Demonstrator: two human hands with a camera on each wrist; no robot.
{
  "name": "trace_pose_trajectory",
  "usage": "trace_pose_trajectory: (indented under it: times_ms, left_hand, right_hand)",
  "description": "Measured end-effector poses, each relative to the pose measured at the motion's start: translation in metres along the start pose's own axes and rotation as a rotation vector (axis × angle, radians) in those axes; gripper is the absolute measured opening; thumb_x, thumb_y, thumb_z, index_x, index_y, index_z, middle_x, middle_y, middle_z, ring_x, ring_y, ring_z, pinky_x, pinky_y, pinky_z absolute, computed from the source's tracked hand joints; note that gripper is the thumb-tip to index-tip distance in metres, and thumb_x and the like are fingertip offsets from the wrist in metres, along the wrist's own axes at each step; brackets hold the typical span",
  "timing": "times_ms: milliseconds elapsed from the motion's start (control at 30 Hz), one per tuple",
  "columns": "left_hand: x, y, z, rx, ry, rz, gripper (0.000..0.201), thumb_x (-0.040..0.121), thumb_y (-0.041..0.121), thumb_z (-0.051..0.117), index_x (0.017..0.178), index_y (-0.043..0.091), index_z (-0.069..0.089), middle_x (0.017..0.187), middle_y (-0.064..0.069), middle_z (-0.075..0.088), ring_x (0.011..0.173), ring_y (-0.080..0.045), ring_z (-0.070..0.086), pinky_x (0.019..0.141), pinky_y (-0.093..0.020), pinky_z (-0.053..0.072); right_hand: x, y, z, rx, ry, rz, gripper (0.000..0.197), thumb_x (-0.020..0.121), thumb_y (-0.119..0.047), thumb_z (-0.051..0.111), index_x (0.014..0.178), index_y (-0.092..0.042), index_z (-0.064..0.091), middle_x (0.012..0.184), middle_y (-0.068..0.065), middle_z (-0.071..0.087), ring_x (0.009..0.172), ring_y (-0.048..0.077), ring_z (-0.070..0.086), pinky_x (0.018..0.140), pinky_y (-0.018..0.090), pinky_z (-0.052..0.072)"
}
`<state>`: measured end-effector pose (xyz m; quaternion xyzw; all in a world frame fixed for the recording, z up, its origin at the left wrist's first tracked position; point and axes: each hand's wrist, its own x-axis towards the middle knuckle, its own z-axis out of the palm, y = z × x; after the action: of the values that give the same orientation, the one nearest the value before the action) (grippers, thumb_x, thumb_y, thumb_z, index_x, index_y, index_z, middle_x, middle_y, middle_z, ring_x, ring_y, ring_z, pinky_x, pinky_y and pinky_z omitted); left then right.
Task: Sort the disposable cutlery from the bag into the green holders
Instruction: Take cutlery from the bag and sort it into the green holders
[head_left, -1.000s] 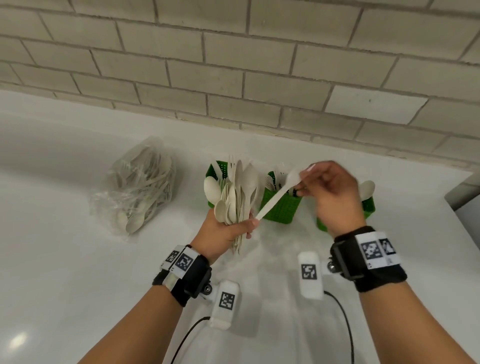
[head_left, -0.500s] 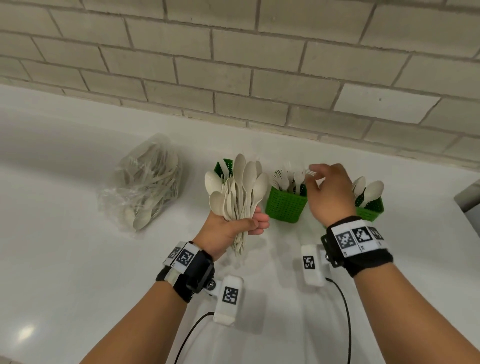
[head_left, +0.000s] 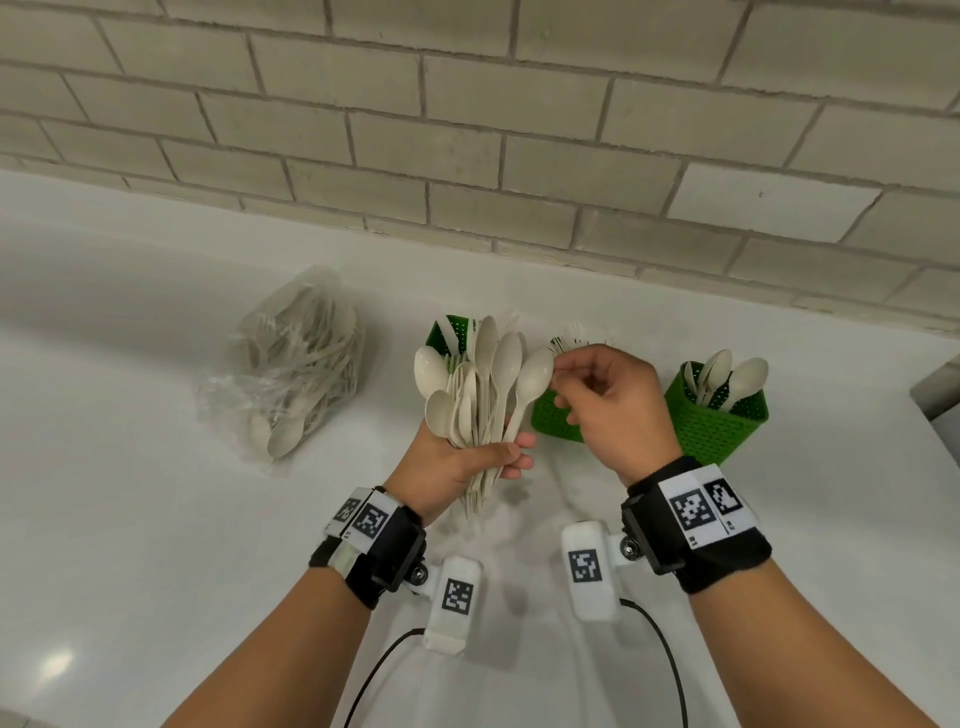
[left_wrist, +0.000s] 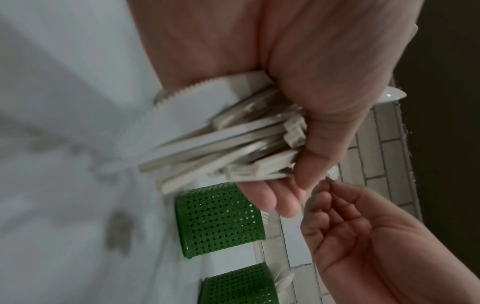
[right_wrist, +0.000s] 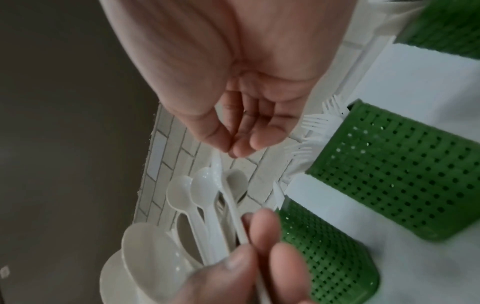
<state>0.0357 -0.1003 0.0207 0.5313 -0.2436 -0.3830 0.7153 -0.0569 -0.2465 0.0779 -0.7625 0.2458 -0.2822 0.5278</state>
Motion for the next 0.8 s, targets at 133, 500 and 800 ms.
trace_pose_trajectory:
  times_ms: [133,500,800]
  left_hand:
    - [0.0,0.0,0.002,0.016,-0.018,0.003,0.019,0.085,-0.011,0.063,0.103,-0.002,0.064,0.09,-0.018,0.072,0.075,-0.027,0.07,0.069,-0.034,0.058]
    - [0.002,-0.005,0.01,0.248,0.005,0.061,0.014,0.085,-0.011,0.066,0.097,-0.006,0.064,0.088,-0.019,0.072,0.074,-0.029,0.071,0.07,-0.042,0.06]
    - [-0.005,0.002,0.008,0.28,-0.086,0.022,0.018,0.086,-0.003,0.069,0.101,-0.011,0.064,0.085,-0.007,0.075,0.074,-0.023,0.072,0.068,-0.027,0.056]
  right_hand:
    - [-0.004,-0.007,0.003,0.244,-0.108,0.116,0.016,0.089,0.002,0.059,0.089,-0.012,0.068,0.073,0.006,0.068,0.065,0.014,0.063,0.056,0.025,0.051]
    - [-0.009,-0.006,0.017,0.259,0.05,0.076,0.022,0.071,-0.008,0.084,0.081,-0.007,0.064,0.06,0.009,0.067,0.053,0.019,0.066,0.052,0.03,0.056]
    - [-0.005,0.0,0.016,-0.049,-0.127,-0.02,0.031,0.095,-0.03,0.058,0.071,-0.01,0.058,0.06,-0.007,0.057,0.054,-0.001,0.051,0.054,0.012,0.038]
